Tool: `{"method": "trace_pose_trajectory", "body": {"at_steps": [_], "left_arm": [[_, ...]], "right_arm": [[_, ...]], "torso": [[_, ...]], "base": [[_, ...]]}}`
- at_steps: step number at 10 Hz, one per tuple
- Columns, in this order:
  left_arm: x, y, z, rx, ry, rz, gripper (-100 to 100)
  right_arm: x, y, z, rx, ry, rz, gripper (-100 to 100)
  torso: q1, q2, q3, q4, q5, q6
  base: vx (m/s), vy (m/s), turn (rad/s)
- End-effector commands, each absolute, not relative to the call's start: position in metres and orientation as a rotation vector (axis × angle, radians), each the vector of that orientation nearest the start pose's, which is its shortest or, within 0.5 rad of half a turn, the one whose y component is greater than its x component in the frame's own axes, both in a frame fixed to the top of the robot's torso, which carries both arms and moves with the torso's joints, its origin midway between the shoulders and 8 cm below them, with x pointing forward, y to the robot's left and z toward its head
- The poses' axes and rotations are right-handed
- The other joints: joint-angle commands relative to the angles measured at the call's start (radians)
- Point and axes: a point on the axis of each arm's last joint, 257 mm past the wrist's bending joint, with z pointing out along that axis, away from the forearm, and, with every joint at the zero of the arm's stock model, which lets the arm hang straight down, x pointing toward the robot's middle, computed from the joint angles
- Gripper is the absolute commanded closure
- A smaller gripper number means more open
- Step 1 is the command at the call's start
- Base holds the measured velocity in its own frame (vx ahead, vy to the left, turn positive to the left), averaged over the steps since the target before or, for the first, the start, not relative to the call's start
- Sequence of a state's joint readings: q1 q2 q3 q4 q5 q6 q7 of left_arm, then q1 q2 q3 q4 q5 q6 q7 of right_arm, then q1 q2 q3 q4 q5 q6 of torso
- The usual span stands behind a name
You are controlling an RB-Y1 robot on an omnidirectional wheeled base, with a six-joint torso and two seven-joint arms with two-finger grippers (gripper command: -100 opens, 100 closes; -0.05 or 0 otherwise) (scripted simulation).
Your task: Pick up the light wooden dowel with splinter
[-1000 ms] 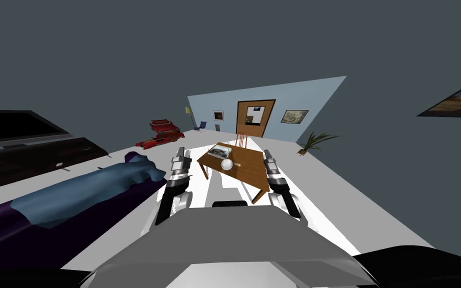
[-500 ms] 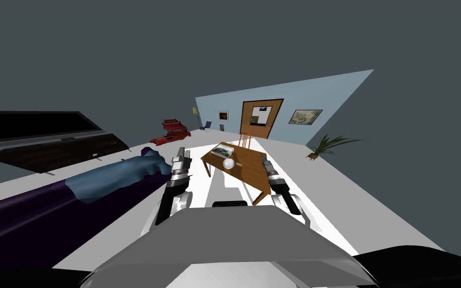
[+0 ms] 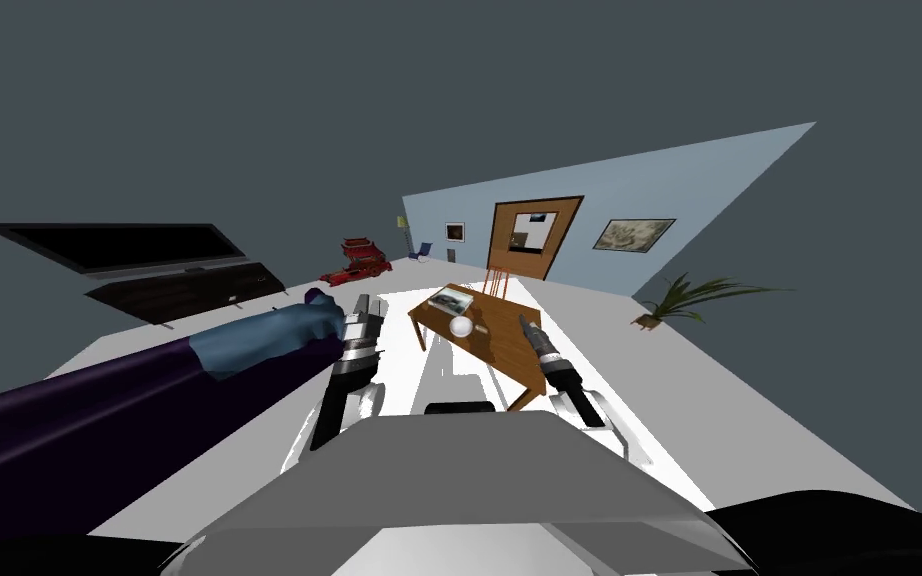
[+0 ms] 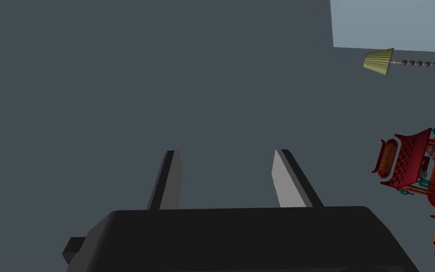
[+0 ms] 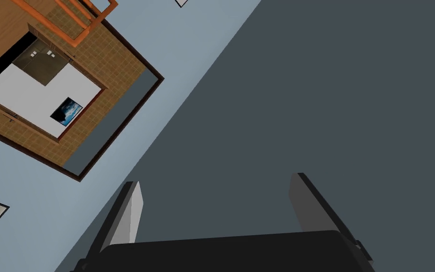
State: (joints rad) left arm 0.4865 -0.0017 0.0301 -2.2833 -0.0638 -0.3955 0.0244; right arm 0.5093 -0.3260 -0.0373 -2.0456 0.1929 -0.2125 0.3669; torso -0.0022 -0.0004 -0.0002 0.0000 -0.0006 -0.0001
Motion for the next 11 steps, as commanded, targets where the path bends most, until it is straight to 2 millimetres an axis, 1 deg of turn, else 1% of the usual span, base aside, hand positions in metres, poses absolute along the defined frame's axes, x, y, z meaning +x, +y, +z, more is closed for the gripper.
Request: {"method": "trace_pose_trajectory", "body": {"at_steps": [1,3,4,6,7,9,10,11], "left_arm": [[0.36,0.286,0.01,-0.7,0.697,-1.234,0],[0.36,0.286,0.01,-0.7,0.697,-1.234,0],[0.36,0.286,0.01,-0.7,0.697,-1.234,0],[0.36,0.286,0.01,-0.7,0.697,-1.234,0],[0.36,0.286,0.01,-0.7,0.697,-1.234,0],[0.36,0.286,0.01,-0.7,0.697,-1.234,0],[0.36,0.286,0.01,-0.7,0.697,-1.234,0],[0.36,0.286,0.01,-0.7,0.697,-1.234,0]], "right_arm": [[0.4,-0.317,-0.165,0.404,1.403,0.545,-100],[0.398,-0.339,-0.205,0.347,1.531,0.401,-100],[0.398,-0.339,-0.205,0.337,1.532,0.391,-100],[0.39,-0.364,-0.245,0.273,1.66,0.244,-100],[0.39,-0.364,-0.245,0.262,1.661,0.235,-100],[0.377,-0.392,-0.285,0.192,1.786,0.091,-100],[0.377,-0.393,-0.286,0.181,1.789,0.08,-100],[0.368,-0.408,-0.305,0.139,1.852,0.005,-100]], "torso": [[0.0,0.0,0.0,0.0,0.0,0.0],[0.001,0.0,0.0,0.0,0.0,0.0],[0.001,-0.001,0.0,0.0,0.0,0.0],[0.001,-0.001,-0.001,0.0,0.0,0.0],[0.002,-0.002,-0.001,0.0,0.0,0.0],[0.002,-0.002,-0.001,0.0,0.001,0.0],[0.003,-0.003,-0.002,-0.001,0.001,0.0],[0.003,-0.003,-0.002,-0.001,0.001,0.001]], "base": [[-0.006,-0.015,0.093],[-0.001,-0.011,0.224],[0.002,-0.011,0.116],[0.011,0.005,0.235],[0.017,0.003,0.099],[0.028,0.02,0.244],[0.03,0.019,0.094],[0.034,0.027,0.178]]}}
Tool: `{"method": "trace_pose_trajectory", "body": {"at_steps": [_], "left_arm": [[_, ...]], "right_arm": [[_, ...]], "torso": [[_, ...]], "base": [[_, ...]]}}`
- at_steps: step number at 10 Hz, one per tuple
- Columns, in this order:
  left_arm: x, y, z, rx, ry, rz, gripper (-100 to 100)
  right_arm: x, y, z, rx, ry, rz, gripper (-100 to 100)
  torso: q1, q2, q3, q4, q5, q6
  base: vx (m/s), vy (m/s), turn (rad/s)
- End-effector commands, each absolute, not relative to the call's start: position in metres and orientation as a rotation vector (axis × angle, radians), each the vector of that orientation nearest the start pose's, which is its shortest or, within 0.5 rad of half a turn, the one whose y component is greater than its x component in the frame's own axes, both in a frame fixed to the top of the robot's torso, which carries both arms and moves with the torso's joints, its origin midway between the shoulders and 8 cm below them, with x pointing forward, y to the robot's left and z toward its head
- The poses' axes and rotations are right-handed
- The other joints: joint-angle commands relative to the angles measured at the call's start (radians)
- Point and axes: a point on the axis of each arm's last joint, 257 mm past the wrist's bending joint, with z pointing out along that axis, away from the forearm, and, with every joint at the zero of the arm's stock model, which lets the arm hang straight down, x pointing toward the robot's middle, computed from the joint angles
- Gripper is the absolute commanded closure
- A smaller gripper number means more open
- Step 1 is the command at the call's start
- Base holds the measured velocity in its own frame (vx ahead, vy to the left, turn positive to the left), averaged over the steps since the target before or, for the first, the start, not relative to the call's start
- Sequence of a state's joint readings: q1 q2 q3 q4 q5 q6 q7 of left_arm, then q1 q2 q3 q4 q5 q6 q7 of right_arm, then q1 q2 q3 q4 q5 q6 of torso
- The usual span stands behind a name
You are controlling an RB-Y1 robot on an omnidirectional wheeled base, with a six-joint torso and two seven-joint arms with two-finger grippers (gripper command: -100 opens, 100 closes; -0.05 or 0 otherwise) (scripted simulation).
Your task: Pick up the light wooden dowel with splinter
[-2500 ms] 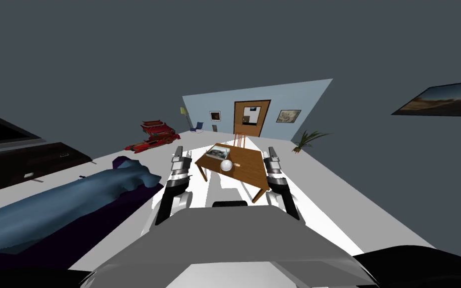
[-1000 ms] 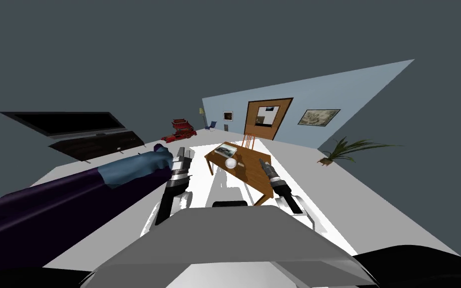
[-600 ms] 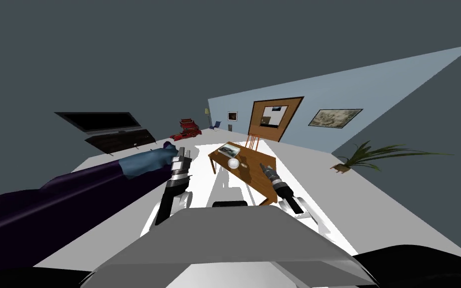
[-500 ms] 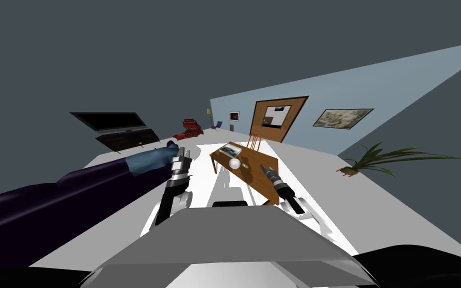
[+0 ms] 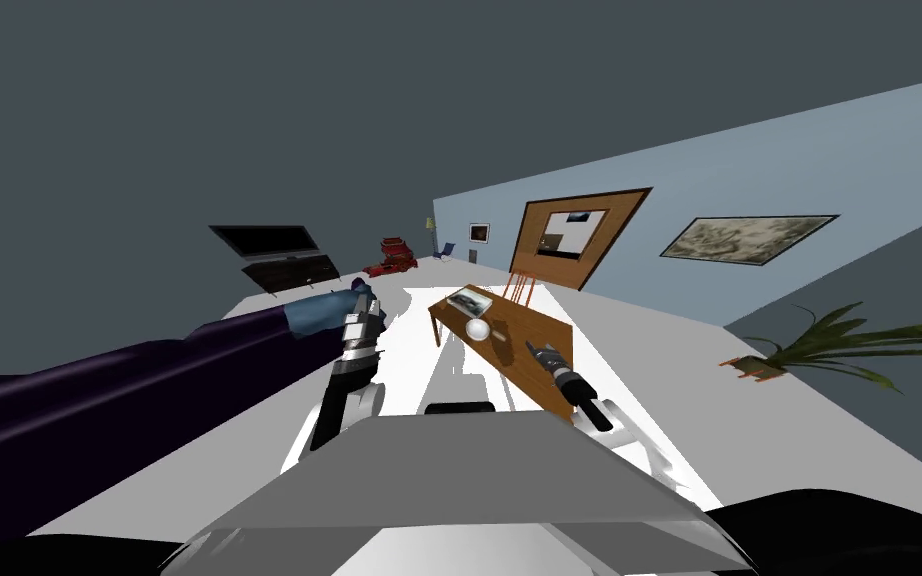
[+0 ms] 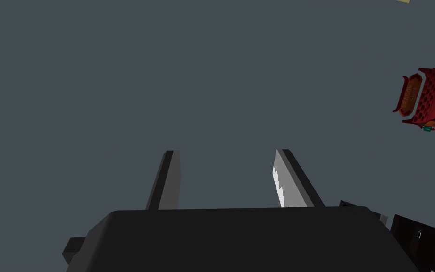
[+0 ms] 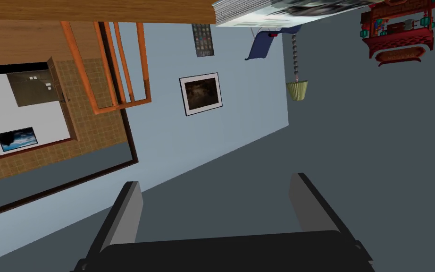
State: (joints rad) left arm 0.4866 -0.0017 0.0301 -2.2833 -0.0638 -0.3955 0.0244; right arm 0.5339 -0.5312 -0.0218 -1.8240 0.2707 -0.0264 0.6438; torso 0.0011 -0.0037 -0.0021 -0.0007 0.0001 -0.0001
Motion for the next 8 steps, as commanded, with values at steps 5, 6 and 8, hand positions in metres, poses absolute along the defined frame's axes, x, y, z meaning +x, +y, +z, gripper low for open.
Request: {"method": "trace_pose_trajectory", "body": {"at_steps": [5,6,8], "left_arm": [[0.36,0.286,0.01,-0.701,0.697,-1.234,0],[0.36,0.286,0.01,-0.701,0.697,-1.234,0],[0.36,0.286,0.01,-0.701,0.697,-1.234,0]], "right_arm": [[0.32,-0.469,-0.373,-0.035,2.086,-0.27,-100],[0.317,-0.472,-0.376,-0.034,2.094,-0.277,-100],[0.286,-0.502,-0.403,-0.12,2.203,-0.399,-100]], "torso": [[0.002,-0.003,-0.001,-0.001,0.001,0.0],[0.003,-0.005,-0.003,-0.001,0.001,0.0],[0.002,-0.003,-0.002,-0.001,0.001,0.001]], "base": [[0.073,0.051,0.222],[0.088,0.041,0.096],[0.099,0.062,0.243]]}}
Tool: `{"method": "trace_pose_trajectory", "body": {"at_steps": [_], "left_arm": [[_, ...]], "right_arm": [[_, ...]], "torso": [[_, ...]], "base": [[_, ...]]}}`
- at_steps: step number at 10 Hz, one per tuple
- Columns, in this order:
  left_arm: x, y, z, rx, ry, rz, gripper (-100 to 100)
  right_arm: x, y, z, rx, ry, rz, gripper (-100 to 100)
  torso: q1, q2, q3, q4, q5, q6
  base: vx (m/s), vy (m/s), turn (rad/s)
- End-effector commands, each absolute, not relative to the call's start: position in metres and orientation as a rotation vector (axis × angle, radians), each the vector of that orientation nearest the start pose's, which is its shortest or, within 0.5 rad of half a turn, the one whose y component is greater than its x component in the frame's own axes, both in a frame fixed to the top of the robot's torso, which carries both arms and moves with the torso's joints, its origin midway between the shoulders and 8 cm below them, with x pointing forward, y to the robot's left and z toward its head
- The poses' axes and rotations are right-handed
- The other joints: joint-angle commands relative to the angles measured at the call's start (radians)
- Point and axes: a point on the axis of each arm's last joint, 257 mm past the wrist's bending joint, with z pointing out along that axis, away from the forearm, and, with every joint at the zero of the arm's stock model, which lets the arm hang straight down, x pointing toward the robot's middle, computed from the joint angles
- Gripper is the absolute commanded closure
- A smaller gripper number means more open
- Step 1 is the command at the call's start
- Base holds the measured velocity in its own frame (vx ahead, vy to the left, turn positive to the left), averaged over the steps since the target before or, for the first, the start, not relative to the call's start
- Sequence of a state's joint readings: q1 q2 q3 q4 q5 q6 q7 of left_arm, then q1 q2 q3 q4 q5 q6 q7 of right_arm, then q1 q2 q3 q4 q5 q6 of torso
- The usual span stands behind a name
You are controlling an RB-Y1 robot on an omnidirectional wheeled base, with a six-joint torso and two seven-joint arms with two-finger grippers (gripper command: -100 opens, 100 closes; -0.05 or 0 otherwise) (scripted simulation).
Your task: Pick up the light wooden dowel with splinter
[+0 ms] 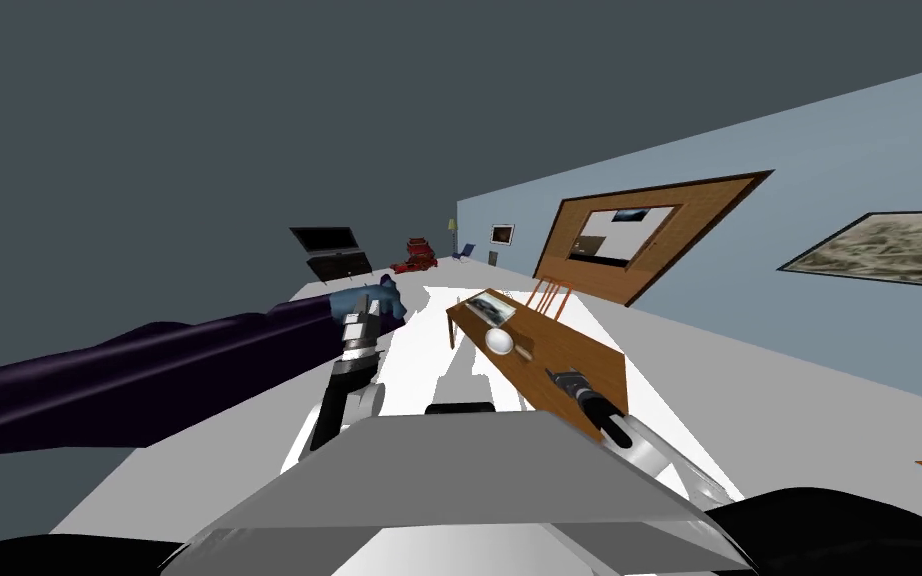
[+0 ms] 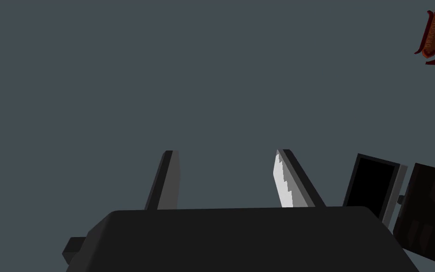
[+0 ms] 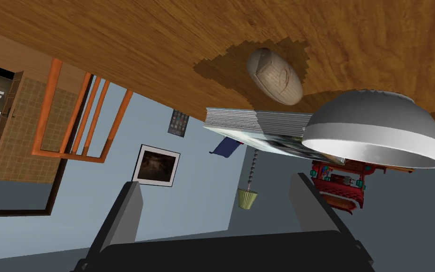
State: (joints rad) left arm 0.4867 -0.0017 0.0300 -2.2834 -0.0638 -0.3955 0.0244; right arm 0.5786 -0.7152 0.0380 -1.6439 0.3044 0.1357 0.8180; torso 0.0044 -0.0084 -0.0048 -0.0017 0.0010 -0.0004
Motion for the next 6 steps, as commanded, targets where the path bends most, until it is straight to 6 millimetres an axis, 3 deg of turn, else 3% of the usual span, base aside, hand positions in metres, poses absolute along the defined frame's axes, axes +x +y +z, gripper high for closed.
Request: {"method": "trace_pose_trajectory", "body": {"at_steps": [1,2,4,5,6], "left_arm": [[0.36,0.286,0.01,-0.701,0.697,-1.234,0],[0.36,0.286,0.01,-0.701,0.697,-1.234,0],[0.36,0.286,0.01,-0.701,0.697,-1.234,0],[0.36,0.286,0.01,-0.701,0.697,-1.234,0],[0.36,0.286,0.01,-0.701,0.697,-1.234,0]], "right_arm": [[0.269,-0.518,-0.416,-0.16,2.256,-0.456,-100],[0.267,-0.519,-0.417,-0.159,2.26,-0.46,-100],[0.23,-0.548,-0.439,-0.234,2.361,-0.564,-100],[0.23,-0.548,-0.439,-0.234,2.361,-0.564,-100],[0.211,-0.561,-0.448,-0.268,2.409,-0.611,-100]], "torso": [[0.0,0.0,0.0,0.0,0.0,0.0],[0.001,-0.003,-0.001,-0.001,0.0,0.001],[0.0,0.0,0.0,0.0,0.0,0.001],[0.001,-0.002,-0.001,0.0,0.0,0.001],[0.0,0.0,0.0,0.0,0.0,0.002]], "base": [[0.169,0.08,0.251],[0.127,0.052,0.032],[0.128,0.059,0.194],[0.118,0.052,0.083],[0.119,0.053,0.1]]}}
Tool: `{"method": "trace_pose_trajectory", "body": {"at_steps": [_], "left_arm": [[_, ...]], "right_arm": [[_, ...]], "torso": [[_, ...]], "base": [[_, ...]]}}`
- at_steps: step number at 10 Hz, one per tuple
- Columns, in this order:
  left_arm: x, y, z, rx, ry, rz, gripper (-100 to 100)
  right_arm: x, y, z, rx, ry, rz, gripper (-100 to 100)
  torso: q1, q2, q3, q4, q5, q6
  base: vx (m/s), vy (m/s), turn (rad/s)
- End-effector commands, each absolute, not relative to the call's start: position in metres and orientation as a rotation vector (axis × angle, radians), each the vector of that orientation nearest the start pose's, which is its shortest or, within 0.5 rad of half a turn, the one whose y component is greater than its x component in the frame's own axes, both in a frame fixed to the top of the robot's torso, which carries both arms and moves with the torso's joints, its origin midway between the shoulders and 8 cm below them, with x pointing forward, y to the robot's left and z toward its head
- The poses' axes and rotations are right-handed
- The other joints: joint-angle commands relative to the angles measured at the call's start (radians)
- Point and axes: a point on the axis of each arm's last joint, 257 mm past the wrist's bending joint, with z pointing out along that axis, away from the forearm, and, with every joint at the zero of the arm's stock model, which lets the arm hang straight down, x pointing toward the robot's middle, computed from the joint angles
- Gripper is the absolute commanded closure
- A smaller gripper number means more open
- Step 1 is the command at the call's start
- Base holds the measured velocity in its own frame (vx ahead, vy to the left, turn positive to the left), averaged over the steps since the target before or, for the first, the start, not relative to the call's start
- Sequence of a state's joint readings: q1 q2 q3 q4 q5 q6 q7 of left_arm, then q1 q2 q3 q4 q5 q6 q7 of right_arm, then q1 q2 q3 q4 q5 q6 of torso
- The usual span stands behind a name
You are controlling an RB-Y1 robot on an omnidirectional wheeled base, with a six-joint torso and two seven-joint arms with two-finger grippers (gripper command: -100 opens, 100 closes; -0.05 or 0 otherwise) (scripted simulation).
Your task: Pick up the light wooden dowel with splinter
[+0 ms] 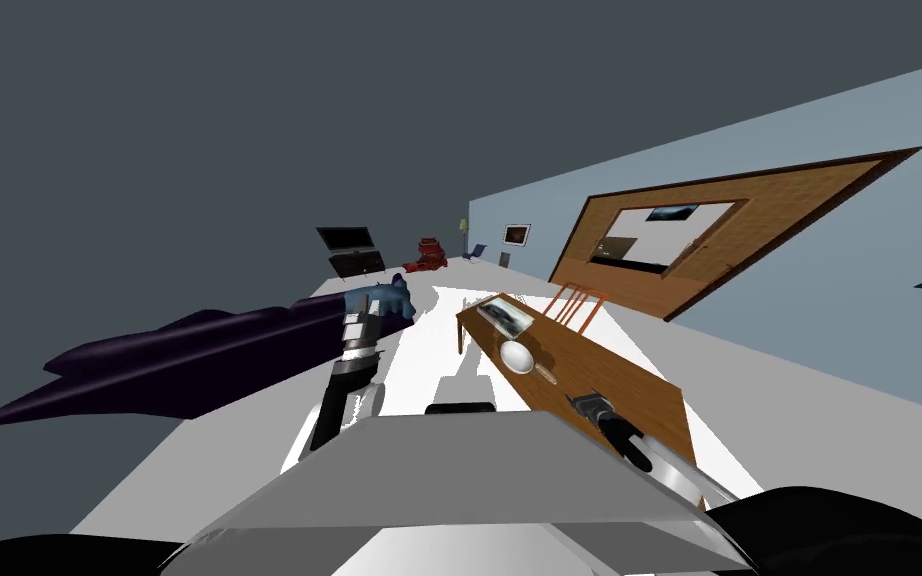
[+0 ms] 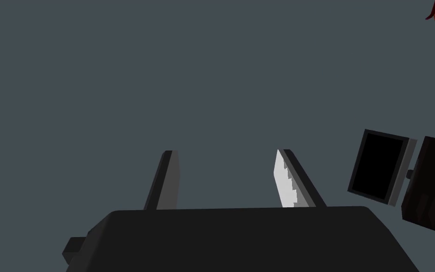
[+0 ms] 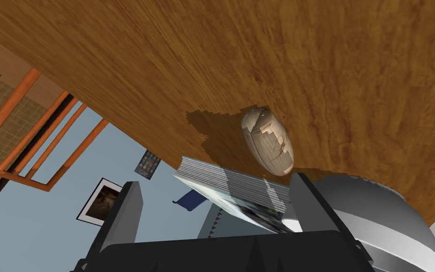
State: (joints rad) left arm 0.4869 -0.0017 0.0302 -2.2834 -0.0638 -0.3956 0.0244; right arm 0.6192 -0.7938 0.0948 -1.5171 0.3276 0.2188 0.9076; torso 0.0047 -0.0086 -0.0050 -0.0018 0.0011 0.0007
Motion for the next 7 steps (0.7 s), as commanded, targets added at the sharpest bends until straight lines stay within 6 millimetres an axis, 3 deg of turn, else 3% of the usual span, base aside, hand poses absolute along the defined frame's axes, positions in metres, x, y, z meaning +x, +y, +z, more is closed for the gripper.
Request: {"method": "trace_pose_trajectory", "body": {"at_steps": [1,4,5,6,7], "left_arm": [[0.36,0.286,0.01,-0.701,0.697,-1.234,0],[0.36,0.286,0.01,-0.701,0.697,-1.234,0],[0.36,0.286,0.01,-0.701,0.697,-1.234,0],[0.36,0.286,0.01,-0.701,0.697,-1.234,0],[0.36,0.286,0.01,-0.701,0.697,-1.234,0]], "right_arm": [[0.192,-0.573,-0.456,-0.3,2.454,-0.653,-100],[0.136,-0.601,-0.475,-0.379,2.579,-0.753,-100],[0.136,-0.601,-0.475,-0.379,2.579,-0.753,-100],[0.102,-0.613,-0.485,-0.419,2.651,-0.797,-100],[0.086,-0.617,-0.489,-0.435,2.683,-0.812,-100]], "torso": [[0.0,0.0,0.0,0.0,0.0,0.0],[0.002,-0.005,-0.003,-0.001,0.0,0.0],[0.003,-0.005,-0.003,-0.001,0.001,0.0],[0.002,-0.001,-0.001,-0.001,0.001,0.0],[0.002,-0.002,-0.001,0.0,0.0,0.0]], "base": [[0.166,0.078,0.243],[0.199,0.083,0.184],[0.129,0.059,0.04],[0.162,0.057,0.207],[0.247,0.075,0.18]]}}
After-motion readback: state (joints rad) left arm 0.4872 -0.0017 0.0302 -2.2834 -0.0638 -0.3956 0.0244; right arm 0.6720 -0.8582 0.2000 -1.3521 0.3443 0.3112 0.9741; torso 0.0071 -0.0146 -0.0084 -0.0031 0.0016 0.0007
